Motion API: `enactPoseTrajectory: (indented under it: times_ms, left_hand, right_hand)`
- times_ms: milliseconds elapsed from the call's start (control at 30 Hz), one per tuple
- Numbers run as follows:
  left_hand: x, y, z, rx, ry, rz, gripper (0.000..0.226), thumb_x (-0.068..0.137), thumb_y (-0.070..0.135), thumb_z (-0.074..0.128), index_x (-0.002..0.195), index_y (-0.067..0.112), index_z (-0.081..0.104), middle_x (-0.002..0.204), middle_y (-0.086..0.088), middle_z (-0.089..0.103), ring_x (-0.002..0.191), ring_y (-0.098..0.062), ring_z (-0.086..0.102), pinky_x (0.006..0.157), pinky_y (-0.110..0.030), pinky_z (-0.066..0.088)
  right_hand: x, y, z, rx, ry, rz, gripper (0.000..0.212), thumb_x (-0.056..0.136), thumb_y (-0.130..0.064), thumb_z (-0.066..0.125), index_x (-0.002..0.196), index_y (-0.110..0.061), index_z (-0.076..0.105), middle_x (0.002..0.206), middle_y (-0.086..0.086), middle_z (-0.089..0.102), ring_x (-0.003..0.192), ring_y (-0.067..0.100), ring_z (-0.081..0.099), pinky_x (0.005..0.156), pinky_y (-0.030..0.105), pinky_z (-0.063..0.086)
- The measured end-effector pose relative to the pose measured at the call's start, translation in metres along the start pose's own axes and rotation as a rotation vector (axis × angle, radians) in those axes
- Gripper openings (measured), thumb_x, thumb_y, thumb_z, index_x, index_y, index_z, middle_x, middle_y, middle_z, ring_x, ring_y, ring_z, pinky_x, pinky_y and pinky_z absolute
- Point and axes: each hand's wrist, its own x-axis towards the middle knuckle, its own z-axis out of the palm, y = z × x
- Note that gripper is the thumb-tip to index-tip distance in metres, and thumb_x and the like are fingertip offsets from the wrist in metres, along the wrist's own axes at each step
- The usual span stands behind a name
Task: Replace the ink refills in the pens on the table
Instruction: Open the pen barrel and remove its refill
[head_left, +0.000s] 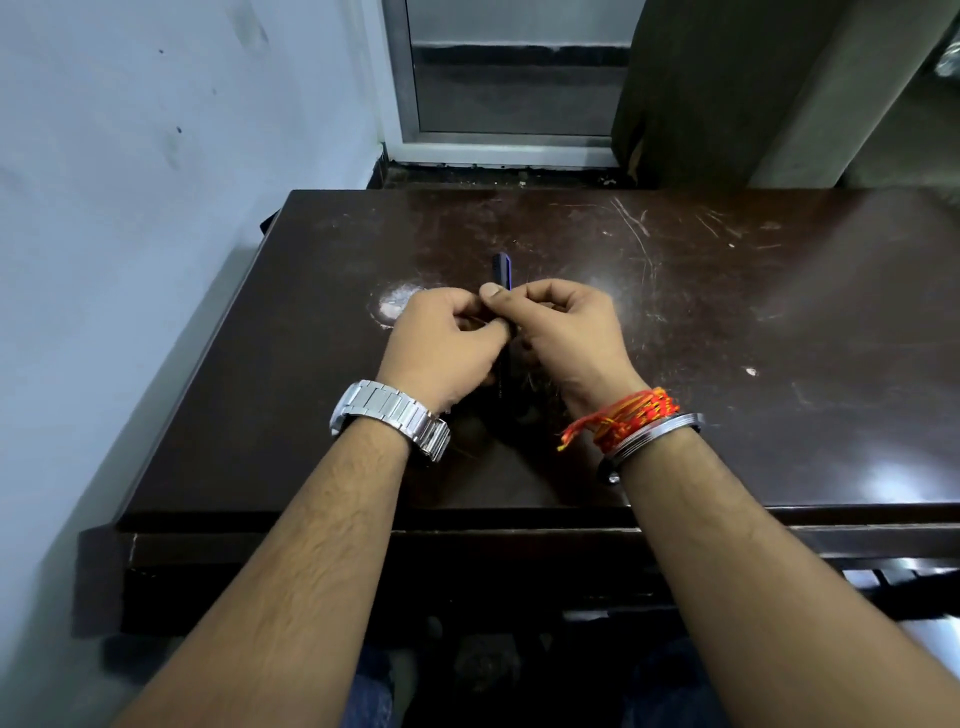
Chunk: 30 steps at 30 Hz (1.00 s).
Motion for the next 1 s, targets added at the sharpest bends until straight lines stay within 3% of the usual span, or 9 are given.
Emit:
enactPoseTrajectory:
  times_ms: [67, 133, 300, 433, 533, 667, 800, 900, 1000]
  left_hand:
    - [0.000, 0.000, 0.007, -0.027, 0.012, 0.018, 0.025, 0.075, 0.031, 0.055, 0.087, 0.017, 0.072, 0.077, -0.011, 0.075, 0.074, -0.035, 0.072, 0.068, -0.058, 0.058]
    - [-0.001, 0.002, 0.014, -0.042, 0.036, 0.018, 0.027, 0.076, 0.030, 0.048, 0.086, 0.015, 0.068, 0.076, -0.010, 0.071, 0.072, -0.035, 0.068, 0.065, -0.055, 0.057]
    - [-0.003, 0.002, 0.024, -0.026, 0.102, 0.060, 0.025, 0.089, 0.031, 0.046, 0.071, 0.016, 0.056, 0.055, 0.009, 0.049, 0.051, -0.017, 0.044, 0.055, -0.032, 0.034]
    - [-0.001, 0.003, 0.024, -0.036, 0.115, 0.131, 0.023, 0.091, 0.026, 0.047, 0.083, 0.016, 0.066, 0.060, 0.010, 0.056, 0.052, -0.013, 0.047, 0.053, -0.030, 0.036]
    - [-0.003, 0.004, 0.026, -0.051, 0.109, 0.161, 0.024, 0.091, 0.030, 0.047, 0.089, 0.021, 0.069, 0.049, 0.015, 0.053, 0.039, -0.003, 0.041, 0.045, -0.026, 0.029]
    - [-0.007, 0.007, 0.024, -0.131, 0.074, 0.109, 0.022, 0.089, 0.036, 0.051, 0.093, 0.026, 0.070, 0.046, 0.017, 0.055, 0.036, 0.000, 0.042, 0.041, -0.024, 0.031]
    - [-0.006, 0.008, 0.015, -0.066, 0.091, 0.050, 0.023, 0.072, 0.041, 0.058, 0.084, 0.025, 0.070, 0.054, 0.014, 0.062, 0.043, -0.003, 0.051, 0.043, -0.023, 0.035]
    - [-0.007, 0.007, 0.010, 0.044, 0.141, 0.041, 0.032, 0.069, 0.041, 0.055, 0.071, 0.010, 0.065, 0.043, 0.013, 0.050, 0.040, -0.006, 0.043, 0.040, -0.019, 0.032]
    - [-0.006, 0.007, 0.005, 0.035, 0.244, -0.013, 0.037, 0.073, 0.035, 0.050, 0.070, 0.001, 0.061, 0.049, 0.003, 0.047, 0.046, -0.018, 0.043, 0.045, -0.029, 0.037]
  right_hand:
    - [-0.001, 0.000, 0.002, 0.046, -0.005, 0.007, 0.023, 0.079, -0.025, 0.083, 0.070, -0.010, 0.068, 0.053, 0.000, 0.063, 0.044, 0.009, 0.054, 0.045, 0.022, 0.047]
    - [0.000, -0.001, 0.002, 0.081, -0.002, 0.017, 0.022, 0.081, -0.023, 0.081, 0.073, -0.008, 0.066, 0.049, -0.003, 0.061, 0.042, 0.009, 0.055, 0.044, 0.023, 0.047]
    - [0.004, -0.001, 0.003, 0.063, 0.007, -0.014, 0.024, 0.087, -0.022, 0.075, 0.066, -0.013, 0.068, 0.047, -0.005, 0.052, 0.042, 0.008, 0.045, 0.046, 0.025, 0.040]
    - [0.005, -0.001, 0.003, 0.122, 0.016, -0.043, 0.027, 0.089, -0.018, 0.072, 0.068, -0.002, 0.069, 0.054, 0.005, 0.054, 0.047, 0.011, 0.047, 0.045, 0.023, 0.041]
    - [0.006, -0.001, 0.002, 0.138, 0.025, -0.073, 0.025, 0.090, -0.016, 0.071, 0.076, 0.004, 0.069, 0.059, 0.008, 0.051, 0.049, 0.011, 0.046, 0.045, 0.023, 0.040]
    - [0.005, -0.003, 0.001, 0.180, 0.025, -0.099, 0.031, 0.091, -0.014, 0.070, 0.079, 0.015, 0.064, 0.061, 0.012, 0.054, 0.047, 0.009, 0.049, 0.043, 0.019, 0.043]
    - [0.001, -0.006, 0.003, 0.191, 0.013, -0.127, 0.016, 0.092, -0.015, 0.069, 0.080, -0.006, 0.070, 0.063, 0.005, 0.058, 0.060, 0.014, 0.053, 0.057, 0.028, 0.048]
    - [0.001, -0.014, 0.003, 0.310, 0.057, -0.137, 0.008, 0.094, -0.015, 0.067, 0.089, -0.010, 0.070, 0.064, -0.003, 0.060, 0.056, 0.008, 0.051, 0.051, 0.021, 0.047]
    - [0.003, -0.020, -0.006, 0.287, 0.144, -0.168, 0.007, 0.093, -0.016, 0.068, 0.091, -0.010, 0.070, 0.074, 0.002, 0.065, 0.057, 0.009, 0.054, 0.051, 0.021, 0.050]
